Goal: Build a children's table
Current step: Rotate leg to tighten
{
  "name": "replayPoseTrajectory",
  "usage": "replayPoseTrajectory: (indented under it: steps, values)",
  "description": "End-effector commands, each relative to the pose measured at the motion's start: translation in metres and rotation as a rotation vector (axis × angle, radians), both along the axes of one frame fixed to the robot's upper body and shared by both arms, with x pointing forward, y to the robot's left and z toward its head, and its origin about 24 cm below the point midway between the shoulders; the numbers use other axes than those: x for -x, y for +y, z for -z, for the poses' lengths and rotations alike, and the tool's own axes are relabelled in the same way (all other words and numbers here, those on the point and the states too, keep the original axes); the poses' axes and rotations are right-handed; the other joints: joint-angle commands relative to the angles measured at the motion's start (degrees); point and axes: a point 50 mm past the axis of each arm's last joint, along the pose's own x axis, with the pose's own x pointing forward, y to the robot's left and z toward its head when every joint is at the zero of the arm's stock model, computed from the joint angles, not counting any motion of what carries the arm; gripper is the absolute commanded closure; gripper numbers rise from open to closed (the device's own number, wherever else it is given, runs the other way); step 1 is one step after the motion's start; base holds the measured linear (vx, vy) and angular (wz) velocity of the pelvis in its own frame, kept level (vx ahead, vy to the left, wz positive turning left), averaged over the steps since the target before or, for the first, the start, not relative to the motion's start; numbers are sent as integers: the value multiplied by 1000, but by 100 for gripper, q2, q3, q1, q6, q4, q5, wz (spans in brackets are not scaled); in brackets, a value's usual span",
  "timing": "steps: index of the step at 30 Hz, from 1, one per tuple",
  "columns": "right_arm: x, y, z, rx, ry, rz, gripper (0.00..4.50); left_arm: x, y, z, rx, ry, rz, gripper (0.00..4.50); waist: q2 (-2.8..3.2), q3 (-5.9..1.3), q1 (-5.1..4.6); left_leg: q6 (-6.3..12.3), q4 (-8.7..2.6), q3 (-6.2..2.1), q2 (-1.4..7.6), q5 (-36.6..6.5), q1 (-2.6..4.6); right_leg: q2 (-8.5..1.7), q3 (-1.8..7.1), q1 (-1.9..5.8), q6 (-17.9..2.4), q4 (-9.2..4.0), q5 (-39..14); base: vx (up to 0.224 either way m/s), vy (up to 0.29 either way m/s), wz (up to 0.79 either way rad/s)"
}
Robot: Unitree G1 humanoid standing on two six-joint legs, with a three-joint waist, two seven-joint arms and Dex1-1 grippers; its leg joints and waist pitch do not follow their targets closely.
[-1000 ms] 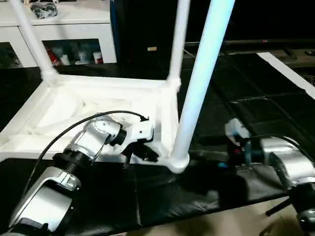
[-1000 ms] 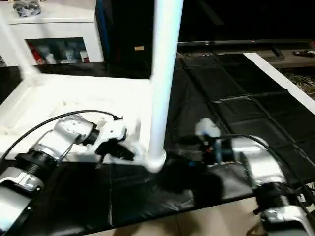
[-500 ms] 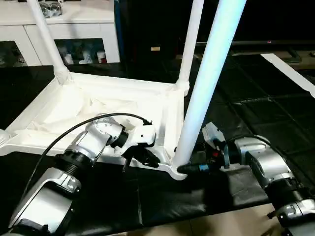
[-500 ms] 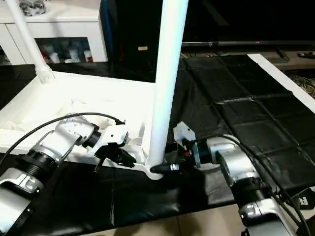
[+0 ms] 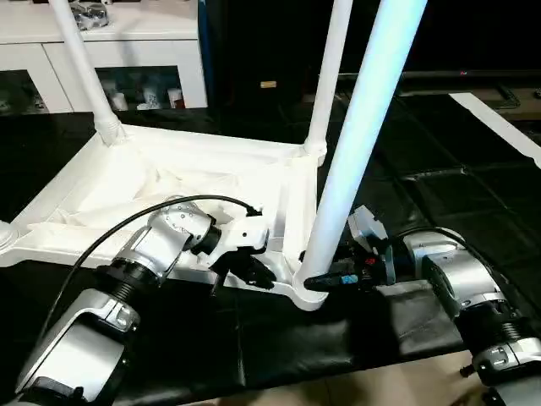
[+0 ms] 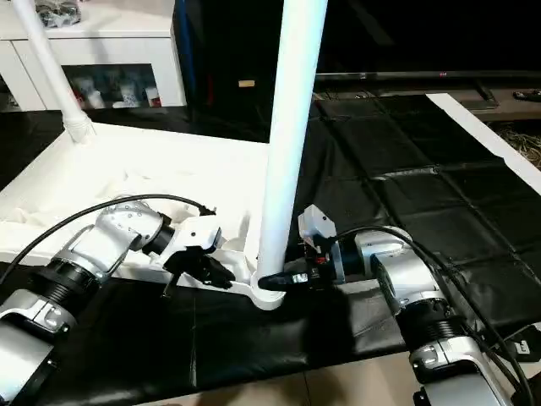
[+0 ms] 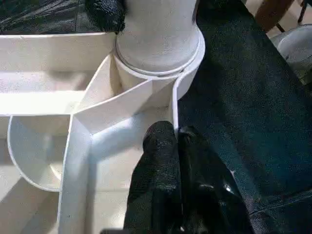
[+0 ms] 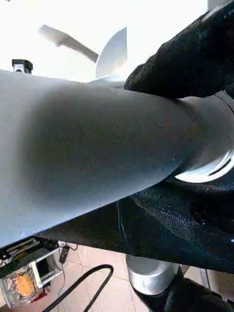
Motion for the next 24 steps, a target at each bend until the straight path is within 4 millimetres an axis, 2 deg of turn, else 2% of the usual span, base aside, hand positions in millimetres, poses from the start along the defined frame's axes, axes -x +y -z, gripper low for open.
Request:
replayPoseTrajectory:
  steps: [1, 3, 4, 5, 6, 7, 8, 9, 10, 11, 12, 13, 14, 15, 16, 17, 18, 20, 21, 22, 23, 24]
  values:
    - [2, 3, 2, -8, 30, -31, 248, 4, -9, 6, -15, 20, 28, 450, -22, -354, -25, 445, -321, 52, 123, -609, -58, -292, 273, 364, -1266, -284, -1089, 0, 0, 0]
    - [3, 5, 3, -21, 38, -22, 249, 3, -10, 6, -5, 22, 4, 450, -27, -351, -20, 434, -322, 53, 123, -633, -56, -294, 275, 364, -1241, -288, -1167, 0, 0, 0]
    - [5, 8, 5, -40, 47, 11, 249, 0, -13, 7, 11, 24, -46, 450, 1, -349, -15, 423, -321, 54, 123, -641, -54, -295, 279, 360, -1226, -295, -1198, 0, 0, 0]
    - [5, 9, 6, -45, 53, 27, 249, -1, -14, 7, 16, 24, -61, 450, -14, -345, -3, 418, -322, 54, 124, -656, -46, -289, 277, 356, -1203, -306, -1238, 0, 0, 0]
    - [5, 13, 8, -55, 55, 71, 249, -3, -17, 7, 36, 20, -113, 450, -3, -344, 5, 410, -325, 54, 125, -671, -44, -287, 281, 355, -1193, -307, -1262, 0, 0, 0]
    - [6, 14, 9, -58, 53, 94, 249, -5, -19, 7, 47, 17, -141, 450, 5, -325, 26, 379, -327, 67, 117, -750, -19, -283, 283, 325, -1156, -345, -1407, 0, 0, 0]
    - [5, 20, 14, -56, 71, 171, 249, -8, -25, 8, 77, 21, -200, 450, 20, -310, 18, 310, -337, 61, 107, -914, -28, -292, 284, 331, -1069, -370, -1719, 0, 0, 0]
    - [4, 23, 16, -52, 86, 205, 249, -8, -28, 8, 88, 26, -217, 450, 8, -302, 11, 269, -346, 56, 98, -966, -36, -290, 281, 334, -991, -393, -1894, 0, 0, 0]
    - [2, 28, 20, -41, 93, 268, 250, -10, -33, 8, 105, 31, -255, 450, 17, -283, -8, 180, -362, 31, 84, -1145, -29, -290, 270, 323, -827, -429, -2324, 0, 0, 0]
    - [1, 29, 21, -38, 94, 283, 251, -10, -34, 8, 109, 32, -265, 450, 8, -277, -23, 147, -366, 35, 73, -1214, -21, -285, 266, 310, -729, -461, -2524, 0, 0, 0]
    - [0, 31, 22, -33, 95, 306, 251, -11, -36, 9, 114, 34, -279, 450, -3, -267, -49, 113, -362, 25, 51, -1390, 21, -296, 248, 278, -567, -528, -2961, 0, 0, 0]
    - [-3, 36, 25, -26, 103, 358, 251, -12, -41, 9, 127, 40, -309, 450, 67, -249, -95, 72, -368, 4, 29, -1516, 24, -300, 230, 270, -438, -568, -3298, 0, 0, 0]
    - [-11, 48, 29, -14, 123, 482, 251, -16, -53, 9, 151, 50, -378, 450, 55, -242, -159, 72, -362, -12, 11, -1645, 20, -288, 192, 269, -309, -624, -3532, 0, 0, 0]
    - [-11, 48, 29, -14, 123, 482, 251, -16, -53, 9, 151, 50, -378, 450, 43, -228, -203, 60, -353, -3, -5, -1686, 14, -267, 181, 247, -255, -647, -3641, 0, 0, 0]
    - [-17, 56, 31, -6, 136, 549, 251, -17, -59, 8, 162, 51, -413, 450, 39, -247, -254, 25, -337, -29, -29, -1746, 35, -278, 134, 245, -167, -680, -3822, 0, 0, 0]
    - [-20, 61, 31, -5, 142, 585, 251, -19, -63, 8, 167, 51, -435, 450, 52, -249, -318, 39, -338, -47, -32, -1754, 12, -282, 105, 254, -140, -692, -3848, 0, 0, 0]
    - [-26, 72, 29, 2, 146, 648, 251, -21, -71, 6, 182, 50, -487, 450, 59, -260, -360, 96, -353, -58, -30, -1757, -22, -273, 75, 294, -89, -719, -3784, 0, 0, 0]
    - [-30, 79, 28, 14, 139, 679, 251, -24, -75, 4, 194, 45, -527, 450, 85, -279, -441, 121, -356, -78, -26, -1796, -41, -272, 43, 301, -123, -729, -3609, 0, 0, 0]
    - [-31, 81, 27, 17, 138, 691, 251, -25, -77, 4, 198, 42, -540, 450, 103, -292, -467, 148, -366, -93, -5, -1789, -34, -286, 43, 294, -236, -713, -3390, 0, 0, 0]
    - [-34, 85, 27, 31, 133, 713, 251, -26, -78, 3, 205, 41, -561, 450, 76, -294, -479, 177, -372, -94, 1, -1768, -47, -281, 41, 307, -274, -712, -3283, 0, 0, 0]
    - [-36, 89, 26, 51, 121, 735, 251, -28, -79, 2, 206, 36, -580, 450, 104, -303, -487, 205, -384, -97, 20, -1696, -52, -295, 60, 312, -412, -677, -3022, 0, 0, 0]
    - [-38, 91, 25, 53, 110, 739, 251, -29, -79, 2, 205, 31, -586, 450, 85, -301, -507, 217, -392, -93, 24, -1672, -68, -290, 67, 312, -464, -667, -2927, 0, 0, 0]
